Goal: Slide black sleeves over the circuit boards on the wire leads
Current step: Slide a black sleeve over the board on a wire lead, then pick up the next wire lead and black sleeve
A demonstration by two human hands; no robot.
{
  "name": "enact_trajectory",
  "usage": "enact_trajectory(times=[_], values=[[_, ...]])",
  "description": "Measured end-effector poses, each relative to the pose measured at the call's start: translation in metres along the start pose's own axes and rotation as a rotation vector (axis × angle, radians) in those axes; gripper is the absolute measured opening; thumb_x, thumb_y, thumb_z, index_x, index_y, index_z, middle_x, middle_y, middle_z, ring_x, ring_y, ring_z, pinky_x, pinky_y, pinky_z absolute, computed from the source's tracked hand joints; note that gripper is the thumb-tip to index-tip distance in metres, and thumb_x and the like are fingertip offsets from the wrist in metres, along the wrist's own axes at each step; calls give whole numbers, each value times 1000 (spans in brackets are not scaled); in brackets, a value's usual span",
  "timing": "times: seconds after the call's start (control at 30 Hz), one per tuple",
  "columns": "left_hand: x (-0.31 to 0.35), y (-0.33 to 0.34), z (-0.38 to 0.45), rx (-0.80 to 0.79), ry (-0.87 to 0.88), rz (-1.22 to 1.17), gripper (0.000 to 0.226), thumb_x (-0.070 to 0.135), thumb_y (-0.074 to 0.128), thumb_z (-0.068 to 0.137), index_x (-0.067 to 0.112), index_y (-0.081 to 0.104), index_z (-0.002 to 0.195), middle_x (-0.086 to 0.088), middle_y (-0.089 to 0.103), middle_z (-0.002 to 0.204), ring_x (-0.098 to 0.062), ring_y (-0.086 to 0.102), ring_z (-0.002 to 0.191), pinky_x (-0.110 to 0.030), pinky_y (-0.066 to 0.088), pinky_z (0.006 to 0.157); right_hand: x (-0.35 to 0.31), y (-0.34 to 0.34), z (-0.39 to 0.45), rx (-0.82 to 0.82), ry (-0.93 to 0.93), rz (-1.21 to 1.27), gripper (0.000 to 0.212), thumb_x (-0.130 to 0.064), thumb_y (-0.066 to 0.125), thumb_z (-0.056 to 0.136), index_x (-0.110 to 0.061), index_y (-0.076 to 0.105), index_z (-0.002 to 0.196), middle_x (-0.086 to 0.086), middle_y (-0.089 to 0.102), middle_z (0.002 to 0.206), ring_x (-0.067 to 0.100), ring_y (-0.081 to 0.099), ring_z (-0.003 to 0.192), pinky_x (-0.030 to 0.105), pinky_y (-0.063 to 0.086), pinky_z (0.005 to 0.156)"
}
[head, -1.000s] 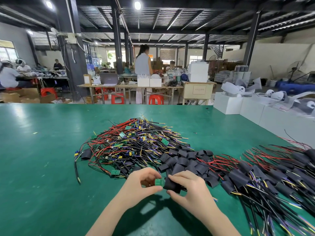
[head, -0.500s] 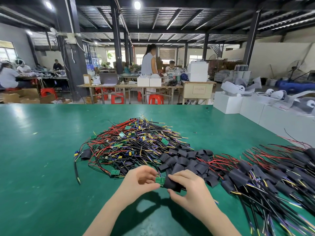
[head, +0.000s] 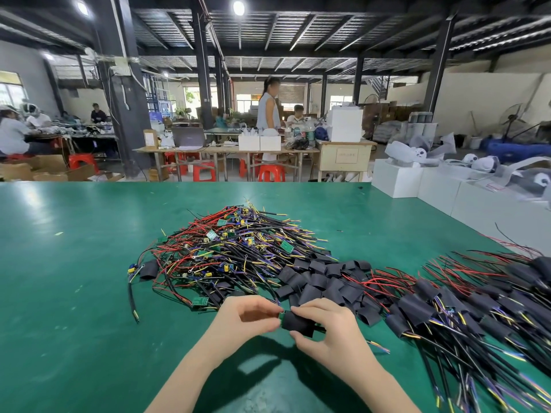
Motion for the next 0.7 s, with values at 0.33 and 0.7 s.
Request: enact_trajectory(times=[0.33, 0.7], values=[[8, 3, 0, 30, 63, 73, 20, -6, 70, 82, 9, 70, 95, -8, 74, 87, -17, 69, 82, -28, 54, 80, -10, 3, -1, 22, -99, -59, 27, -24, 77, 71, -18, 74, 97, -9, 69, 90, 10, 63, 83, 24, 52, 74], [1, -53, 2, 513, 78, 66, 22, -10, 67, 82, 12, 72, 87, -2, 74, 85, -14, 69, 82, -13, 52, 75, 18, -94, 4, 528, -140, -468, 28, -18, 66, 83, -2, 71, 106, 8, 67, 95, 25, 59, 82, 30, 46, 81]])
Point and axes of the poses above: each hand's wrist, its own z-axis towards the middle knuckle, its own y-axis out of the palm, x = y × z, the point moved 5 cm from there along z, towards the middle knuckle
